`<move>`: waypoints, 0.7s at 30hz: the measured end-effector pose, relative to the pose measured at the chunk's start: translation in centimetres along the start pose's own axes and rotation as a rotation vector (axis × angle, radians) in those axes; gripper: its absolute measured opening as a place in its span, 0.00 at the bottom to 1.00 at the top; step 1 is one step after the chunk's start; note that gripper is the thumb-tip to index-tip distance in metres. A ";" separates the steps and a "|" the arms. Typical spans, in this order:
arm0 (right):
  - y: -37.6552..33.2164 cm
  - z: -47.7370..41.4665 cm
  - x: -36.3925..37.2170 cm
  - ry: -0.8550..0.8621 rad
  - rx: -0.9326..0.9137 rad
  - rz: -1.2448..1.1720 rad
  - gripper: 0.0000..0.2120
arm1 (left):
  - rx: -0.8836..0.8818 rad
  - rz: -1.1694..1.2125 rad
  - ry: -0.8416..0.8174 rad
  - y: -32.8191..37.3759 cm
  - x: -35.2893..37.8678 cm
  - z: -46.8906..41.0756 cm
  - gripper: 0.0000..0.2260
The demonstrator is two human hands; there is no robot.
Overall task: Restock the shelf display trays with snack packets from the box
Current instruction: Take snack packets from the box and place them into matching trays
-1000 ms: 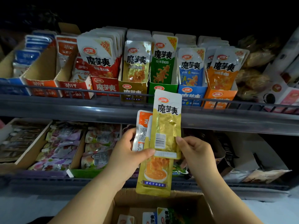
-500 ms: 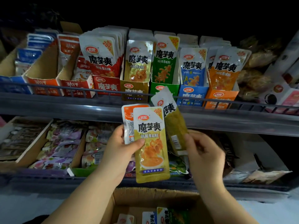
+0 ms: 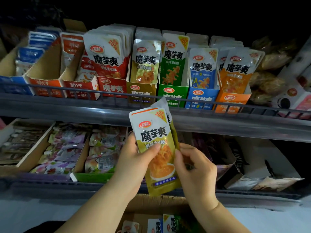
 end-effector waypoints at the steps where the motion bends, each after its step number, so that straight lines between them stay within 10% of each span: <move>1: 0.0 -0.2 -0.1 0.011 -0.007 0.011 0.12 | 0.002 0.000 0.023 0.0 -0.2 -0.1 0.12; 21: -2.1 0.9 2.0 -0.207 -0.441 0.215 0.09 | 0.033 -0.059 0.026 0.8 -1.6 -0.3 0.11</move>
Point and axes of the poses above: each hand's wrist, its own z-axis away from the middle knuckle, its own x-axis out of the palm, y = z × x, the point moved 3 cm from there along -z, towards the middle knuckle, and after that the axes turned 8 degrees about -x, right-handed, at the moved point
